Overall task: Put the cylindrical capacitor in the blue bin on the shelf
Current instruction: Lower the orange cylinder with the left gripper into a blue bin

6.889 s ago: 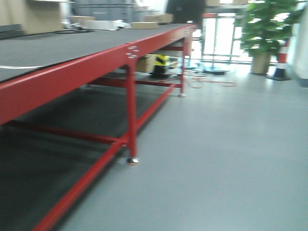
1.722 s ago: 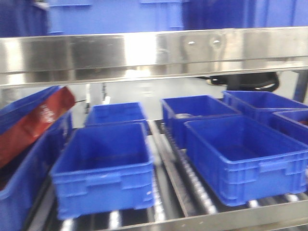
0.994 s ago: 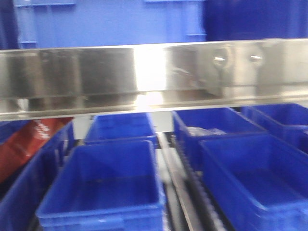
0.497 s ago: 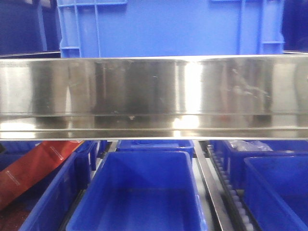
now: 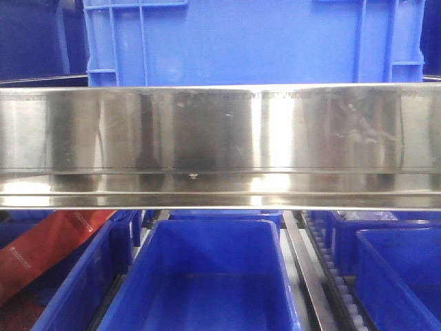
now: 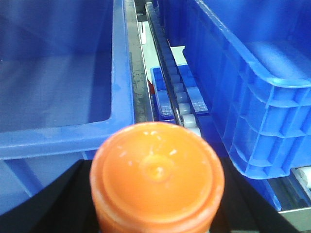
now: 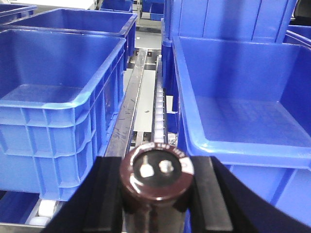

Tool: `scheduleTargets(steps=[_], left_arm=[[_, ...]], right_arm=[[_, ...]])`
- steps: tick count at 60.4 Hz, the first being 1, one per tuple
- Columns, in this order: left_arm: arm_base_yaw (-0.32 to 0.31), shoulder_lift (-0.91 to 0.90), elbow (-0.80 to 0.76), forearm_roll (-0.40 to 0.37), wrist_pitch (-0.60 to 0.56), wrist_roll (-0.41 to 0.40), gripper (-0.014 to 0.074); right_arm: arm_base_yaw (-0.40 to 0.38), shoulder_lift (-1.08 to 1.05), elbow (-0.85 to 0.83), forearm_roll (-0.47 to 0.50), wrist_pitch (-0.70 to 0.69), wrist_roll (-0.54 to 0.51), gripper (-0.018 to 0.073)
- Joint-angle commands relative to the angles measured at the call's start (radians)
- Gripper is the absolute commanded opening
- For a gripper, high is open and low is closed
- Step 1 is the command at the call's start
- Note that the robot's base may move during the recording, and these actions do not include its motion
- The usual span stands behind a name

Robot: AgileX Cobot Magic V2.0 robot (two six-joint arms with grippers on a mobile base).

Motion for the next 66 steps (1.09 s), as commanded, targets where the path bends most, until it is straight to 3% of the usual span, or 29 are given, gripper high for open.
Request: scheduleTargets(steps=[1,58,66], left_arm=[[-0.007,-0.004,-0.002,-0.001,-0.021,-0.001,-0.0111],[-0.007,-0.004,-0.002,-0.001,-0.021,-0.001,-0.0111],[-0.007,0.002,-0.018,-0.001,-0.073,0.003,-0.0111]], right_arm=[[-0.001,-0.004,-0.008,-0.002,-0.023,-0.005,-0.0162],[-0.001,-0.004,-0.008,-0.002,-0.025,-0.005,-0.0162],[-0.001,-0.004,-0.008,-0.002,-0.025,-0.005,-0.0162]])
